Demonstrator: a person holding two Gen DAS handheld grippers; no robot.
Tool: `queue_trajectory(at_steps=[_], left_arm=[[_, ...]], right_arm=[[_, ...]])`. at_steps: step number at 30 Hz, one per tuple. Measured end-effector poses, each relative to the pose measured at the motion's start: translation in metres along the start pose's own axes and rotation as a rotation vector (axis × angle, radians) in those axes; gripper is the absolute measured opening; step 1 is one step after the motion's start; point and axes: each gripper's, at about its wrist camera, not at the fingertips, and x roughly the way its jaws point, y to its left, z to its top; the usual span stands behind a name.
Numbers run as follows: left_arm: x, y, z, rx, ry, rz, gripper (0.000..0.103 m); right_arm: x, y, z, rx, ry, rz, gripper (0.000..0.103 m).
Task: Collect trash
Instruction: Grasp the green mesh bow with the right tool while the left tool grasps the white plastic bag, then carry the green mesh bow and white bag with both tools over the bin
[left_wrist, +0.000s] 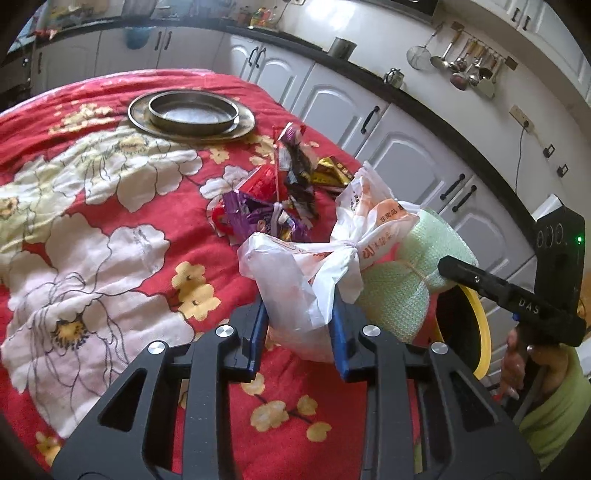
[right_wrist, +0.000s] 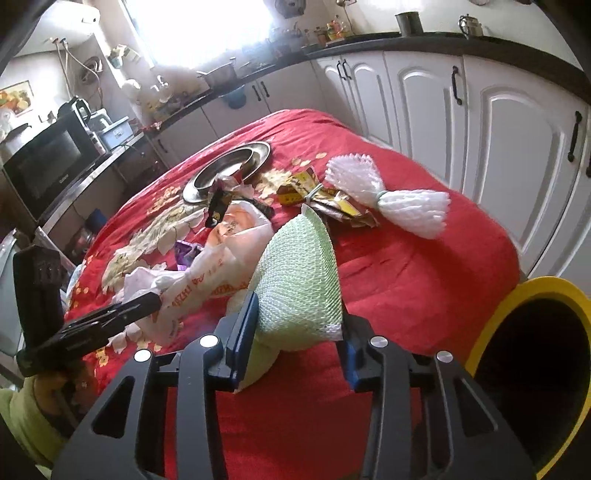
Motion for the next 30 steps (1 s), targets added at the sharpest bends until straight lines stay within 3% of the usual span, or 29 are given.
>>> queue_trajectory(at_steps=[13, 30], left_arm=[[-0.022, -0.027, 0.008, 0.048, -0.075, -0.023, 0.022], [-0.019, -0.081, 0.010, 0.138, -0.090, -0.067, 0.022]], right_arm=[[-0.055, -0.007, 0.000, 0.003, -0.132, -0.055, 0.034], [-0.123, -0.036, -0.013, 0.054, -0.278, -0.180, 0.033]])
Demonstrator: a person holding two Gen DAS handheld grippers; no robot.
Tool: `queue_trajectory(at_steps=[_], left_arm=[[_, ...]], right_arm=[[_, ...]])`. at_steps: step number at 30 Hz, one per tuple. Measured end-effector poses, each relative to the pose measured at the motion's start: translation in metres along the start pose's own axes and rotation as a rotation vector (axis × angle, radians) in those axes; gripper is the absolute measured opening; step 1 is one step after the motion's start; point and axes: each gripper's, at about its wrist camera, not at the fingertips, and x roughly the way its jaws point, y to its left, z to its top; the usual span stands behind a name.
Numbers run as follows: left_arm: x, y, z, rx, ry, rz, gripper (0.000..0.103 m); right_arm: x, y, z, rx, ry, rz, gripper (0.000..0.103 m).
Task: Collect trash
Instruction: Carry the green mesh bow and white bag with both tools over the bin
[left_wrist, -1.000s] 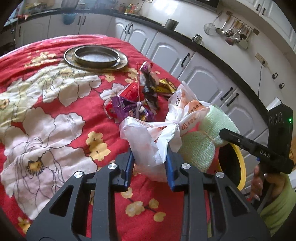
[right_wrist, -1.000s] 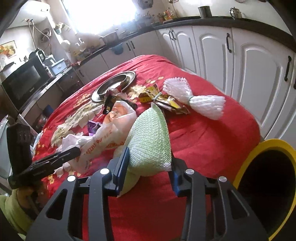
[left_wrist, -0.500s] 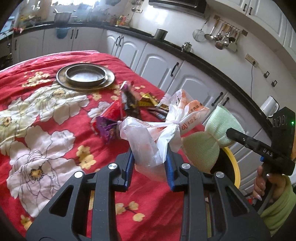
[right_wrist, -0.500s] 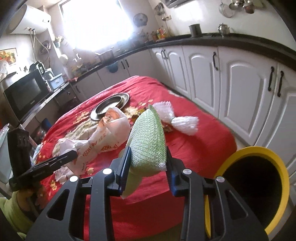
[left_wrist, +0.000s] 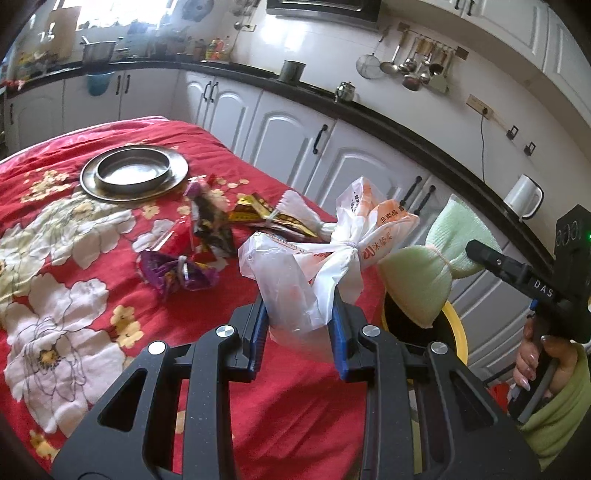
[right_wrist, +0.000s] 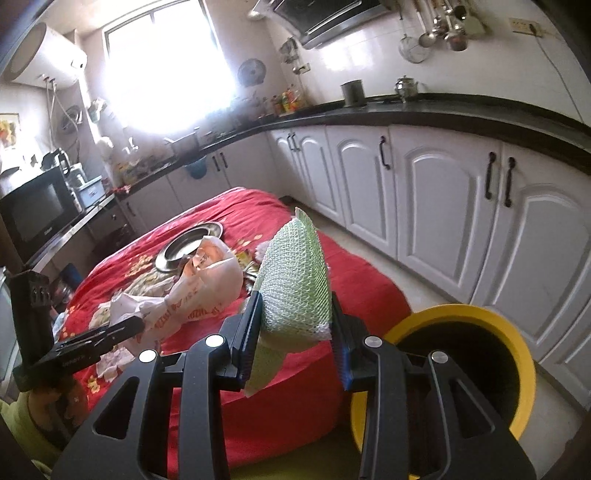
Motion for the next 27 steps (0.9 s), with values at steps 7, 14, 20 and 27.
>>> queue_trajectory(at_steps=[7, 14, 20, 27], left_arm=[[0.005, -0.019, 0.000, 0.042, 0.007, -0.013, 0.022], [0.014, -0.042, 0.000, 0.103, 0.018, -0.026, 0.022], [0.027, -0.063, -0.001, 0.163, 0.035, -0.038, 0.022], [0.045, -0.088, -0.007, 0.224, 0.076, -0.063, 0.022]], right_arm=[[-0.022, -0.017, 0.000, 0.029, -0.046, -0.045, 0.033], [-0.040, -0.042, 0.000, 0.055, -0.093, -0.115, 0.033], [-0.048, -0.061, -0.005, 0.083, -0.107, -0.156, 0.033], [-0.055, -0.082, -0.011, 0.115, -0.122, -0.218, 0.033]])
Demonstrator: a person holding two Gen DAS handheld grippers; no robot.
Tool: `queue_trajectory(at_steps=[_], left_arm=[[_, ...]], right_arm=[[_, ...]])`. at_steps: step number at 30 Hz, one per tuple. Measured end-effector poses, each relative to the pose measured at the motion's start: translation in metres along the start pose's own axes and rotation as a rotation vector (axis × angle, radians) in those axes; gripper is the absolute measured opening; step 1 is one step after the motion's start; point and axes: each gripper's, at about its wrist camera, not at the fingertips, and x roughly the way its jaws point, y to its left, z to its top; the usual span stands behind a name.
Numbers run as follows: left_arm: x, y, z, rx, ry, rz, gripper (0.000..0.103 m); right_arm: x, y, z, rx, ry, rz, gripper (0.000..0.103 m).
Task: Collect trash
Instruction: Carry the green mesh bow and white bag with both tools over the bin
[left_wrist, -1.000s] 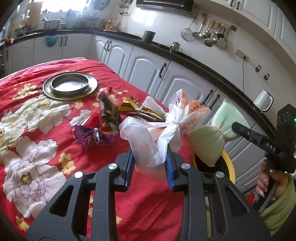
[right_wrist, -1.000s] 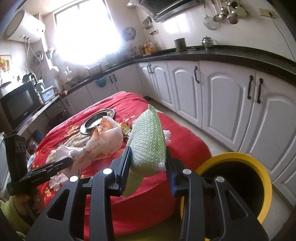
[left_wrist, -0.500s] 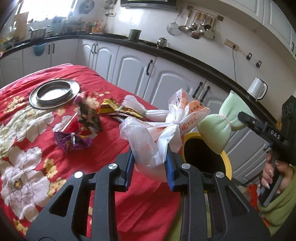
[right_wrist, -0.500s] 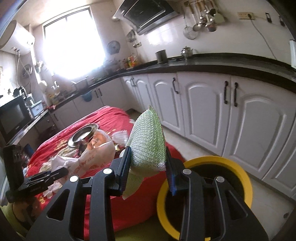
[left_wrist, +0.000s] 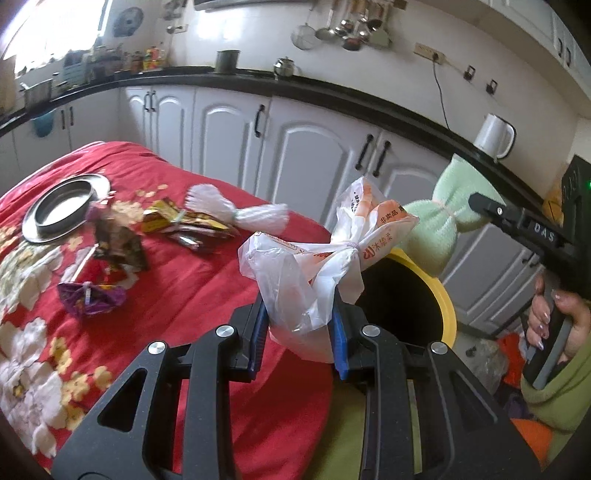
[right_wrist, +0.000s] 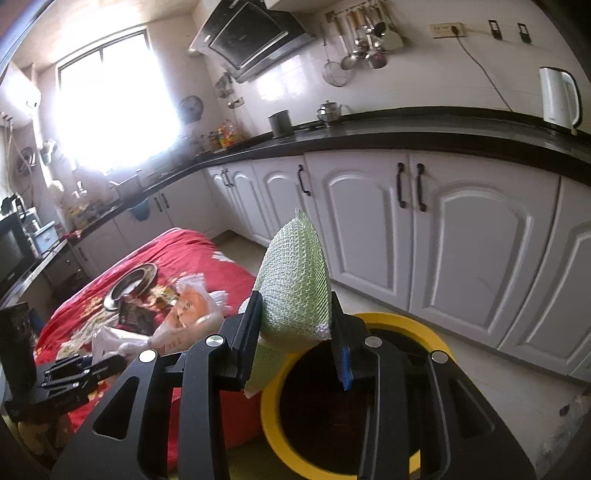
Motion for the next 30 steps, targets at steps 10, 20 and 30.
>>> queue_trajectory(at_steps=[10, 20, 30], left_arm=[[0.030, -0.032, -0.010, 0.092, 0.071, -0.036, 0.022], [0.064, -0.069, -0.021, 0.198, 0.141, -0.073, 0.023], [0.097, -0.098, -0.033, 0.283, 0.207, -0.092, 0.023]], right_arm=[[0.002, -0.028, -0.005, 0.036, -0.016, -0.092, 0.033], [0.012, -0.050, -0.015, 0.025, -0.014, -0.193, 0.033], [0.030, -0.077, -0.027, 0.055, 0.016, -0.237, 0.033]])
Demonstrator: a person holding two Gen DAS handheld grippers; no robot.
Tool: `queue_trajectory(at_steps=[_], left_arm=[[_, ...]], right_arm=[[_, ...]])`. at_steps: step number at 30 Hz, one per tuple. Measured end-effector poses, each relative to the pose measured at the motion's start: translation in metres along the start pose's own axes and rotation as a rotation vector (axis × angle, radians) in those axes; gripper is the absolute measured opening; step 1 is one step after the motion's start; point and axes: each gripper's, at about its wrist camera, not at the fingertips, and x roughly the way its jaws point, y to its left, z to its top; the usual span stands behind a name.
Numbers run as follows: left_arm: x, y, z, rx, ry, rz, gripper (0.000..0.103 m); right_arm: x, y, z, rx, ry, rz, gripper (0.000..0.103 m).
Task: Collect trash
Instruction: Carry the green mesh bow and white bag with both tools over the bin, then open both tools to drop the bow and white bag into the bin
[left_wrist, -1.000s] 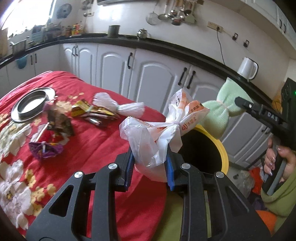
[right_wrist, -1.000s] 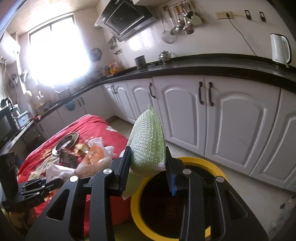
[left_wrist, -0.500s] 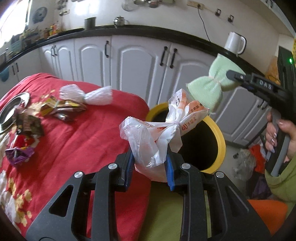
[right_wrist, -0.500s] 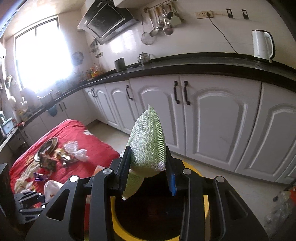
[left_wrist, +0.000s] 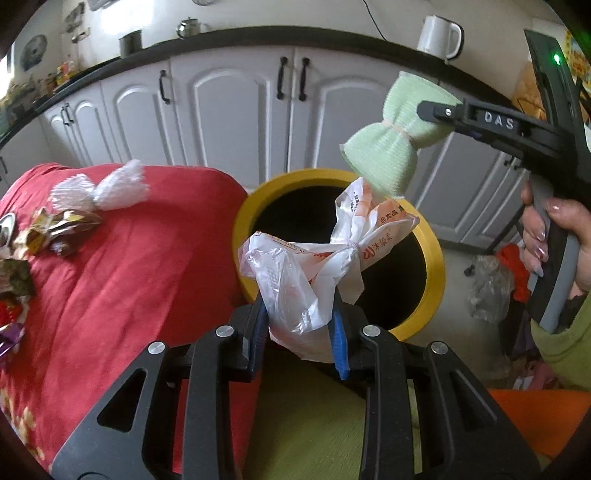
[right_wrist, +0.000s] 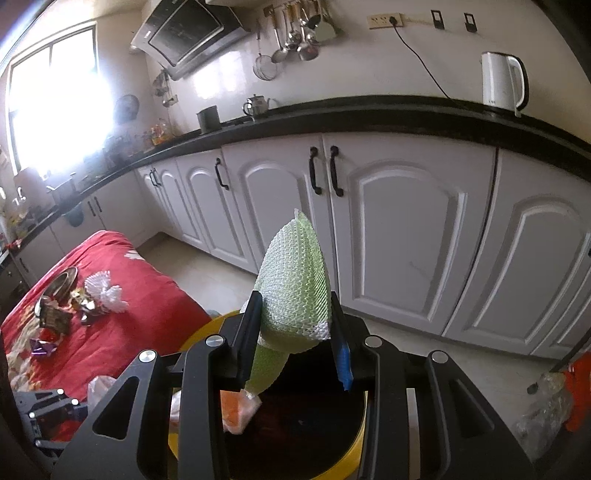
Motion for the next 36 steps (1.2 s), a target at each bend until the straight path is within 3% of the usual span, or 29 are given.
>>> queue_trajectory(at_steps=[13, 19, 20, 22, 24, 28, 30, 36], left_arm=[[0.033, -0.013, -0.006, 0.035, 0.071, -0.031, 0.024], [0.035, -0.009, -0.006, 0.018, 0.060, -0.041, 0.031], [0.035, -0.009, -0.004, 0.016, 0.058, -0.042, 0.037], [0.033, -0.008, -0.003, 0.008, 0.045, -0.050, 0.043], [0.031, -0.006, -0.003, -0.001, 0.034, -0.051, 0.055], [0.025, 0.001, -0.002, -0.036, 0.013, -0.057, 0.070], [0.020, 0.007, -0.001, -0.062, -0.007, -0.057, 0.084], [-0.003, 0.023, 0.001, -0.138, -0.066, -0.041, 0.092]], right_arm=[[0.028, -0.012, -0.012, 0.047, 0.072, 0.026, 0.031], [0.033, -0.019, -0.014, 0.098, 0.088, 0.038, 0.035], [0.033, -0.020, -0.014, 0.101, 0.085, 0.035, 0.043], [0.031, -0.021, -0.013, 0.104, 0.076, 0.032, 0.048], [0.030, -0.021, -0.012, 0.101, 0.072, 0.030, 0.049], [0.028, -0.019, -0.010, 0.099, 0.063, 0.030, 0.055], [0.026, -0.016, -0.009, 0.093, 0.061, 0.035, 0.056], [0.011, 0.000, -0.003, 0.059, 0.030, 0.066, 0.065]])
